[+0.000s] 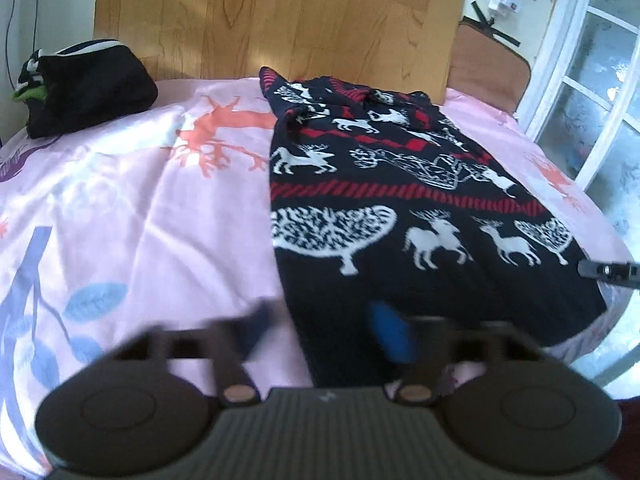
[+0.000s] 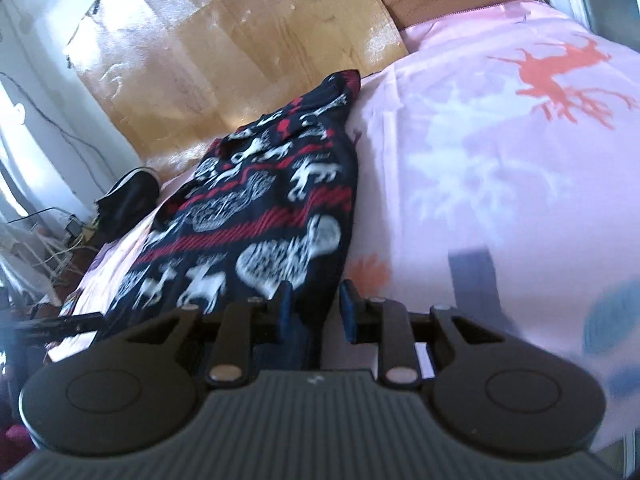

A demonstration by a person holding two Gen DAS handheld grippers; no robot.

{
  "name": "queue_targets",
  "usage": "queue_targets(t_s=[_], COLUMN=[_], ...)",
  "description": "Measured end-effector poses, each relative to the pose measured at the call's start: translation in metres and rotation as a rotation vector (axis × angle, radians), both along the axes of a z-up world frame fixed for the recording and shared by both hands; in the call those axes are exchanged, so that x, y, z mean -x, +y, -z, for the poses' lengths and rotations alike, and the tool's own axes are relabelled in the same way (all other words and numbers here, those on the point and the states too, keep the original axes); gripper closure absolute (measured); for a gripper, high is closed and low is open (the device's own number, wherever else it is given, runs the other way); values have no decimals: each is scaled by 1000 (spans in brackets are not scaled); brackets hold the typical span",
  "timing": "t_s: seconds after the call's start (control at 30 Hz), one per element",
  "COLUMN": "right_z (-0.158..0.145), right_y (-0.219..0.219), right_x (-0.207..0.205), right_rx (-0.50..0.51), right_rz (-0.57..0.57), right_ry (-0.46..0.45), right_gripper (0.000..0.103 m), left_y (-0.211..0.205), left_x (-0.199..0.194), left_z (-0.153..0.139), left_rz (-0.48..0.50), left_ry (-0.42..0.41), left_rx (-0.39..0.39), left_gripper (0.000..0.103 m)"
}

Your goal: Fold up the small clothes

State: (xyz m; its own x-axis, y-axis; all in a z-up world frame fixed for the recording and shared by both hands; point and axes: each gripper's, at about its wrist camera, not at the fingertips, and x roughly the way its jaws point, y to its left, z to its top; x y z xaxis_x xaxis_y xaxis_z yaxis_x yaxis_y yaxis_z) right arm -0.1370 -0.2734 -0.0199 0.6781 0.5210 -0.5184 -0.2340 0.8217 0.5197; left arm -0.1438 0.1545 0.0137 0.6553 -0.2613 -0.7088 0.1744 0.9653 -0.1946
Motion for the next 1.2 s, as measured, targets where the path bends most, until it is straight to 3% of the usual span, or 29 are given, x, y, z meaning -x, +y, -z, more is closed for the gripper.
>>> queue_targets(t_s=[0.03,0.1,0.17,0.23,0.37,0.53,0.67,0.73,0.8,0.87,0.9,0.97,1.0,1.07,1.1,1.13,1.2], right_z=[2,5,10,7,-10,-37,-44,-42,-37,-27,-21,-11,-8,-7,-7,-8,-11], right_y=[2,5,13,16,7,-3,3,11,18,28,30,24,18,5,-2,-10,-24], right_x=[6,17,20,21,9,-42,-109,-151,-187,-221,-234,-244,-240,-228,-221,-216,-207], right_rx=[-8,-30,-29,-27,-127,-215,-199,-187,-150,-79,-34,-61,-101,-164,-199,-227,-285], right_rz=[-21,-43,-72,-70,-57,11,90,121,150,166,174,177,172,159,175,202,237], right_ry=[5,3,16,3,-55,-132,-124,-95,-74,-60,-32,34,22,-5,-13,-29,-53], right_gripper=[74,76,95,95,95,95,95,95,95,94,92,91,89,74,48,29,30], left_y=[0,4,13,29,57,66,59,48,42,40,42,48,51,52,52,50,43], left_x=[1,5,8,11,8,-39,-102,-142,-176,-202,-206,-202,-195,-183,-177,-173,-165], left_z=[2,3,-1,-10,-33,-50,-56,-52,-43,-32,-27,-18,-13,-6,-3,-1,0], left_rz=[-2,-24,-50,-83,-132,-159,-174,-197,-261,-335,-360,-352,-338,-320,-294,-266,-235], left_ry=[10,14,20,1,-54,-91,-98,-79,-57,-27,-13,-2,2,14,22,25,27], left_rx=[14,58,133,237,418,521,503,440,387,323,307,337,348,352,357,358,335], left_gripper=[93,94,94,94,95,95,95,94,87,65,62,51,48,42,42,41,39])
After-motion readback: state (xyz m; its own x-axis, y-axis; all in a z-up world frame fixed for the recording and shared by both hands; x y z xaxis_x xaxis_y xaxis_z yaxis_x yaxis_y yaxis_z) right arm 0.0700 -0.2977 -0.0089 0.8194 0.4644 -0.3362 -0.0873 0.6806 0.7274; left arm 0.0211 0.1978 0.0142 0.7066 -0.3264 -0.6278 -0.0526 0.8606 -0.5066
